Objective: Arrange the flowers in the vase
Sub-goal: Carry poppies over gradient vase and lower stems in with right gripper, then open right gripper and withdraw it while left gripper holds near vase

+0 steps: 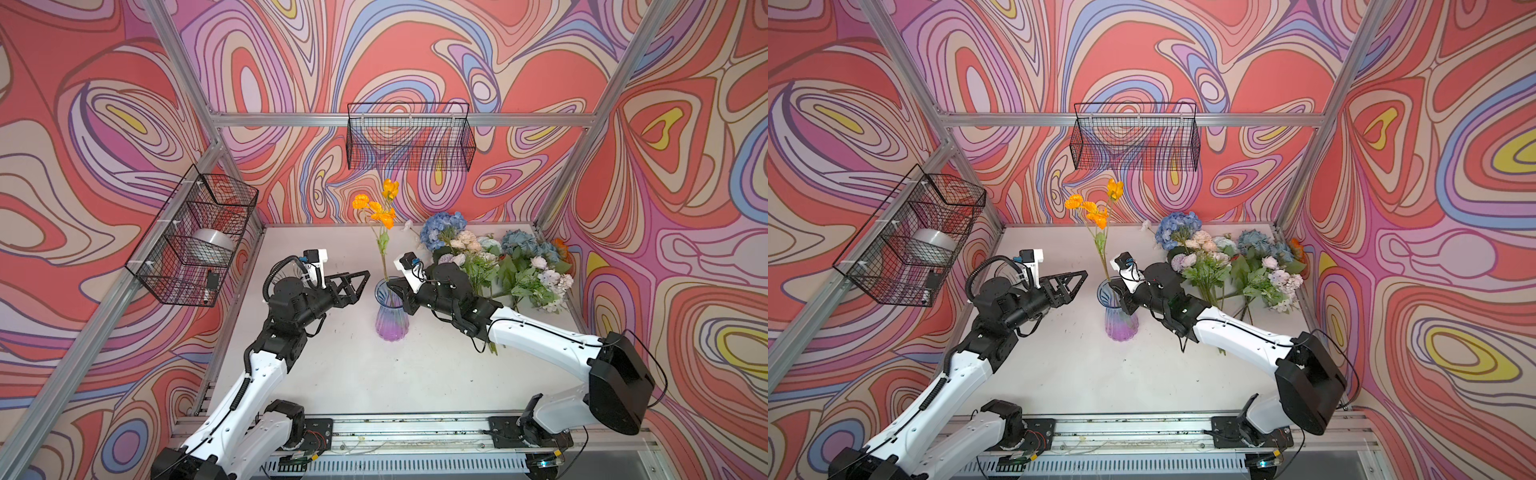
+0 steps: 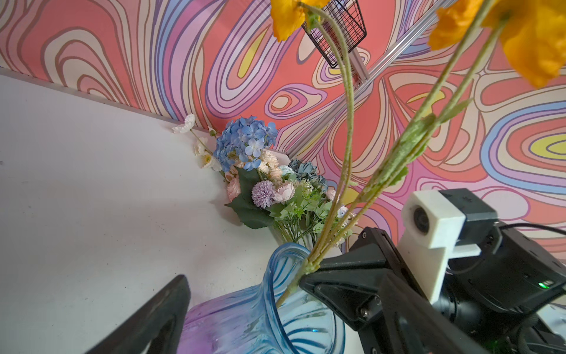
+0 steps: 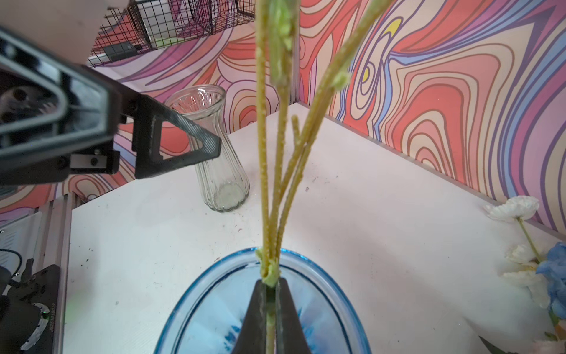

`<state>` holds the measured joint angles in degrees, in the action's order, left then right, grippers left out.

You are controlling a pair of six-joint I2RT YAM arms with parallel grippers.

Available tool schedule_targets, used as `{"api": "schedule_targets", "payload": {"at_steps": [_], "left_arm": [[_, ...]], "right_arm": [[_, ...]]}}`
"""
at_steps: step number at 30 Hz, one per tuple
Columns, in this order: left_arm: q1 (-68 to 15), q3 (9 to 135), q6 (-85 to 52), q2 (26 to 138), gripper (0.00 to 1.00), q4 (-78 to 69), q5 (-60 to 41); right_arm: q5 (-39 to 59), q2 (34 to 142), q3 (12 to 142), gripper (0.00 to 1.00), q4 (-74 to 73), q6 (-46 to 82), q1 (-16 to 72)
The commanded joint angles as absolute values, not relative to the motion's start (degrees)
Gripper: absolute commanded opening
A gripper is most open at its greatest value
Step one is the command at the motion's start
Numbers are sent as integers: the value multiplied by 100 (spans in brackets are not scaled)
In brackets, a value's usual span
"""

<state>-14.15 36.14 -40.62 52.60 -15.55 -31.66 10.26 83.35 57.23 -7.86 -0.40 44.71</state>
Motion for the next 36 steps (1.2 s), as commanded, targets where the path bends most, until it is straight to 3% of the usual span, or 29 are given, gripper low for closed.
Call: {"api": "schedule_targets", "payload": {"at_steps": [1, 12, 16, 26, 31, 36], "left_arm": [[-1384, 3596, -4116, 5290, 100, -1836, -3348], [-1404, 3537, -4207, 5317, 100, -1907, -3381], [-1437, 3507, -4210, 5313, 100, -1907, -3381], [-1826, 3517, -3921, 5259, 100, -1768, -3074], [-2067, 3625, -3727, 5411, 100, -1748, -2963], [-2138, 3605, -3778, 5523, 100, -1750, -2817]], "right_arm": [[932, 8184, 5896, 2, -221, -137, 4515], [793, 7859, 5932, 41, -20, 98, 4512], [562, 7648, 5930, 44, 123, 225, 4507], [-1185, 7145, 5607, 57, 881, 829, 4197], [-939, 7403, 5648, 57, 1581, 1426, 3400], [-982, 7730, 5670, 50, 2409, 1859, 2718]]}}
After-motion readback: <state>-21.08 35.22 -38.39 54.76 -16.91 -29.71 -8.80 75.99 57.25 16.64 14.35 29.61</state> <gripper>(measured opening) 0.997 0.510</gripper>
